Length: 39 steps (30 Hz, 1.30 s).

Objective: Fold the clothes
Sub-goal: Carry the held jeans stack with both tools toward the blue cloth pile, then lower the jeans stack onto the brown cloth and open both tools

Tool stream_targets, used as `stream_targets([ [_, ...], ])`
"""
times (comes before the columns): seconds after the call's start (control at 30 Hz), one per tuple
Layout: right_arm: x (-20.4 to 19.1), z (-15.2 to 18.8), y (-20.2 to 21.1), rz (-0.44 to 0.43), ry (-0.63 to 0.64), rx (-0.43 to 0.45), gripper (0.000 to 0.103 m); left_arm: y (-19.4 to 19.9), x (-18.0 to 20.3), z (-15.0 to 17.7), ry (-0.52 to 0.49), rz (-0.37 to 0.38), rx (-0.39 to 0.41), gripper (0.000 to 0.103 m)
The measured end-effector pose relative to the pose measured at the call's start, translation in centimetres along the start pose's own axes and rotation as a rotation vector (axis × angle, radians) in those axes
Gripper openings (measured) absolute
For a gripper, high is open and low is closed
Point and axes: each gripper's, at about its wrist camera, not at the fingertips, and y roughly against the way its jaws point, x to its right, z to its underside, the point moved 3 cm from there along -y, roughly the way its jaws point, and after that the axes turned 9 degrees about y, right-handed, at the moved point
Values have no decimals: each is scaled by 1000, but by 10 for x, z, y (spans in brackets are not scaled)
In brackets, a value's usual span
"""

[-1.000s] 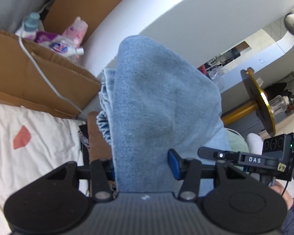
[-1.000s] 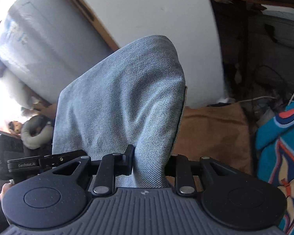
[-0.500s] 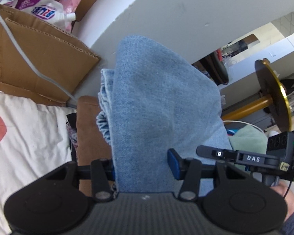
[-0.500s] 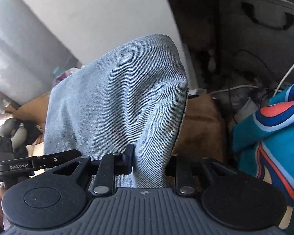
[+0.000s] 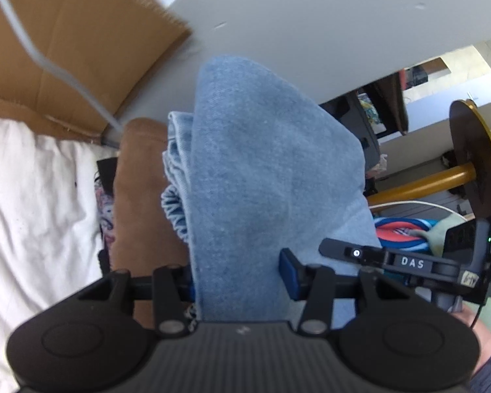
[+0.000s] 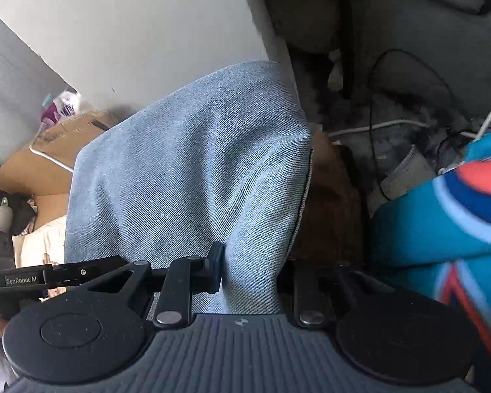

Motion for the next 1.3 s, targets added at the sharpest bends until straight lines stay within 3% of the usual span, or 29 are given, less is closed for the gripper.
stream_targets([
  [0.2,4,5,-20,18,21,5,31,-24,-33,-4,29,-7,-20,53],
  [0.3,1,2,-20,15,44,3,32,-20,-30,-9,19,-22,-46,54],
  [0.4,-1,0,-19,17,59,5,33,-1,-21,-9,-49,-85,-51,53],
  [0.53,-3,-2,-21,37,37,-3,35,28,0,-24,-219,-202,-14,48],
  [0.7,-8,-5,-22,60,59,-10,36,39,27,-41,-289,-163,-6,43],
  [0.87,-7,-5,-22,64,49,-7,38,9,57,-25,-406,-195,26,40],
  [0.93,-7,-4,-22,61,74,-8,41,-7,54,-21,-447,-222,5,40],
  [1.0,-7,-5,-19,69,100,-2,50,-22,44,-19,-459,-268,-15,34],
  [1.07,-8,-7,-13,91,134,11,52,-29,38,-17,-500,-305,7,24],
  [1.2,-13,-17,9,190,240,63,52,-37,31,-13,-560,-358,35,23],
  [1.3,-17,-27,24,174,274,125,52,-35,32,-10,-573,-357,38,23],
])
